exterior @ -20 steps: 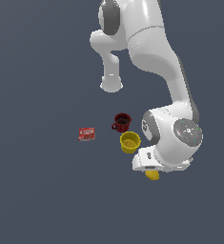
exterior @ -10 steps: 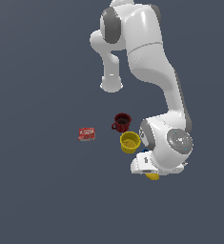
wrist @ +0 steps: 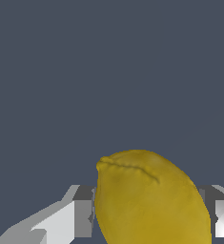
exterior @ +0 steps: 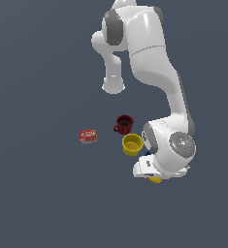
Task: Pick up a designated object from a clutter of objects.
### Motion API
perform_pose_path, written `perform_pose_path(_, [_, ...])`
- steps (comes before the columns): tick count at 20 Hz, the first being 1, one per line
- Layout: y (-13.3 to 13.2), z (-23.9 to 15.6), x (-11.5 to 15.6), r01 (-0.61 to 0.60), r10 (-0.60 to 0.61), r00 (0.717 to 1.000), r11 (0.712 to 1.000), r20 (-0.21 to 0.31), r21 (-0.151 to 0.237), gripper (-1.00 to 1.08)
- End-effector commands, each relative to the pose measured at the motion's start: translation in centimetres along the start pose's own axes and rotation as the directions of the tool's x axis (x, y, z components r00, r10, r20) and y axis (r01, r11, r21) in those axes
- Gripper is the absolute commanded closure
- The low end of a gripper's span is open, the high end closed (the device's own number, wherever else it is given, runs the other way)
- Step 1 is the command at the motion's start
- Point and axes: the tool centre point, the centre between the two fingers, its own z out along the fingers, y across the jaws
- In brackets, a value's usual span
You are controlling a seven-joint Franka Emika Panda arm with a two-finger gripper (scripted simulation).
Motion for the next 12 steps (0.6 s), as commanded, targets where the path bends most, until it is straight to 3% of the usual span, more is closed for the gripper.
perform_pose_path(1, [0.00,-0.04,0.04,0.000,0.000,1.000,1.000,-0.001,0.000,1.08])
perform_pose_path(12, [0.07,-0.62,-0.47,0.000,0.000,1.000,1.000,0.000,0.000,1.08])
